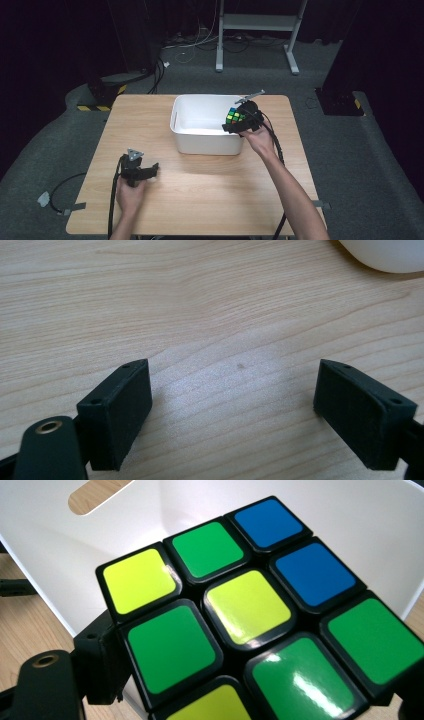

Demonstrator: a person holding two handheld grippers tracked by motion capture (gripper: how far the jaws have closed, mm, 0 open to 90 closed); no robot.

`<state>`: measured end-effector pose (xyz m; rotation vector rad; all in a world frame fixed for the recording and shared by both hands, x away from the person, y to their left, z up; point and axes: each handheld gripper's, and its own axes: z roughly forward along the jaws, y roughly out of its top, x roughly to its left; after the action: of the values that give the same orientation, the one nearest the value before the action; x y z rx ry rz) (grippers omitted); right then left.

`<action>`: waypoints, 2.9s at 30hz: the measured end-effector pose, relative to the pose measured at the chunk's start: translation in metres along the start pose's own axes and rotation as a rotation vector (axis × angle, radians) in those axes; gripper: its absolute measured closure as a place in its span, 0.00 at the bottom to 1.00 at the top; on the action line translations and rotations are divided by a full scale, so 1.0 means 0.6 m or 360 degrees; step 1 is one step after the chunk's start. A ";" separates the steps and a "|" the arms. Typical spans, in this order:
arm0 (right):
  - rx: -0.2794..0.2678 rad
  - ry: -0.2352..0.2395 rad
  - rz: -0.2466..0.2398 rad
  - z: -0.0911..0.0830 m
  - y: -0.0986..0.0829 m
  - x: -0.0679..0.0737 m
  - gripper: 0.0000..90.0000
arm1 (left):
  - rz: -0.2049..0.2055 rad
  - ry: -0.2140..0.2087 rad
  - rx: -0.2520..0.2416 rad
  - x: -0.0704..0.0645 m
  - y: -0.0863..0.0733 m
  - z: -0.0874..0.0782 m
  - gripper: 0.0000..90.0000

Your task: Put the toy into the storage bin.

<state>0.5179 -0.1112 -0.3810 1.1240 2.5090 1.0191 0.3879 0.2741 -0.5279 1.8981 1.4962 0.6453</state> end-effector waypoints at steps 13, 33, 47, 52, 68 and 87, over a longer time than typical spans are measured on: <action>0.0063 0.0002 -0.0018 0.007 -0.003 0.003 0.17 | 0.0001 0.0000 0.0000 0.000 0.000 0.000 0.18; -0.0005 0.0046 -0.0017 -0.001 -0.003 0.009 0.14 | -0.0006 0.0002 -0.0001 0.000 0.000 0.000 0.18; -0.0182 0.0061 0.0007 -0.040 -0.010 0.003 0.15 | -0.0008 0.0002 -0.0003 0.000 0.000 0.000 0.18; -0.0212 0.0053 0.0014 -0.051 -0.016 0.002 0.15 | -0.0008 0.0002 -0.0004 0.000 0.000 0.000 0.18; -0.0301 0.0073 0.0056 -0.077 -0.033 -0.001 0.16 | -0.0008 0.0001 -0.0006 0.000 0.000 0.000 0.18; -0.0384 0.0077 0.0057 -0.106 -0.043 0.002 0.17 | -0.0004 0.0001 -0.0003 0.000 0.000 0.000 0.18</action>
<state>0.4740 -0.1545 -0.3512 1.0872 2.3298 1.3318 0.3877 0.2743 -0.5279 1.8941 1.4979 0.6463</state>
